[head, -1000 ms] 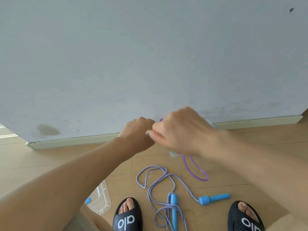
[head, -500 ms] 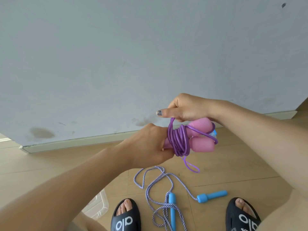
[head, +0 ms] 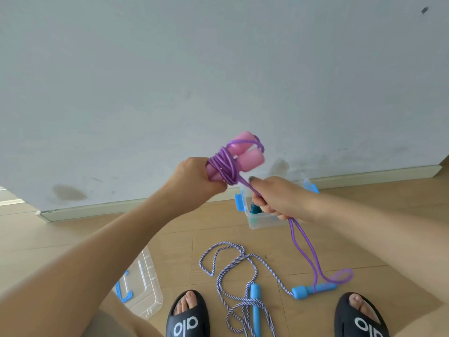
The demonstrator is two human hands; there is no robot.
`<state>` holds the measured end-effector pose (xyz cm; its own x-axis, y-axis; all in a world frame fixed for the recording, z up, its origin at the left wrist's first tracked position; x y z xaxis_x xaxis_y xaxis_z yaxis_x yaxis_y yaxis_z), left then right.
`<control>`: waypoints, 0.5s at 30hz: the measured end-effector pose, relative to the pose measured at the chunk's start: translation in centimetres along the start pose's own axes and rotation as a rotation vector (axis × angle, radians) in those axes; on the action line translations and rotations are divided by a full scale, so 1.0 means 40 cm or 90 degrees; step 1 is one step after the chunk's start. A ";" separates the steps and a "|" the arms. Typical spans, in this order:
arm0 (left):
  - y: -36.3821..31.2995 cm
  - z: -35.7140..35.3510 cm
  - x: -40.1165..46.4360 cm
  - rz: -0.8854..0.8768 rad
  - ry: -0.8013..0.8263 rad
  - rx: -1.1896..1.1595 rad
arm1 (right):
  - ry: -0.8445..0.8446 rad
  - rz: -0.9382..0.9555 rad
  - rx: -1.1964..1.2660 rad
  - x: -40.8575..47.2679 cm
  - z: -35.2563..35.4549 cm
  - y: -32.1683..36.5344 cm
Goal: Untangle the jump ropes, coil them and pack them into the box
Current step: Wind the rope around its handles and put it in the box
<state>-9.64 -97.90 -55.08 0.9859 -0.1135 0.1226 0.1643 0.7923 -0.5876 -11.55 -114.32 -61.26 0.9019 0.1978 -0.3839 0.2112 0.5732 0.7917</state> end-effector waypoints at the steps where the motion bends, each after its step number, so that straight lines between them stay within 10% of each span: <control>1: 0.021 0.006 0.009 0.031 -0.010 -0.005 | -0.010 0.004 -0.018 -0.014 -0.004 0.005; 7: 0.061 -0.009 0.026 0.024 0.003 0.163 | -0.129 0.192 -0.433 -0.102 -0.006 0.094; 15: -0.030 -0.051 -0.019 -0.173 0.047 0.282 | -0.400 0.417 -0.444 -0.138 0.177 0.250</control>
<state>-10.53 -99.98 -56.10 0.9116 -0.3797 0.1576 0.4018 0.9039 -0.1464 -11.76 -115.30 -47.84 0.8319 0.3015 0.4659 -0.4472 0.8613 0.2412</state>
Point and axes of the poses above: each hand's wrist, its own x-axis towards the middle knuckle, its own z-axis out of the back of the hand, y = z × x, the point moved 8 cm from there along x, towards the middle knuckle, and after that the axes turned 6 degrees about -y, right-handed, at the moved point
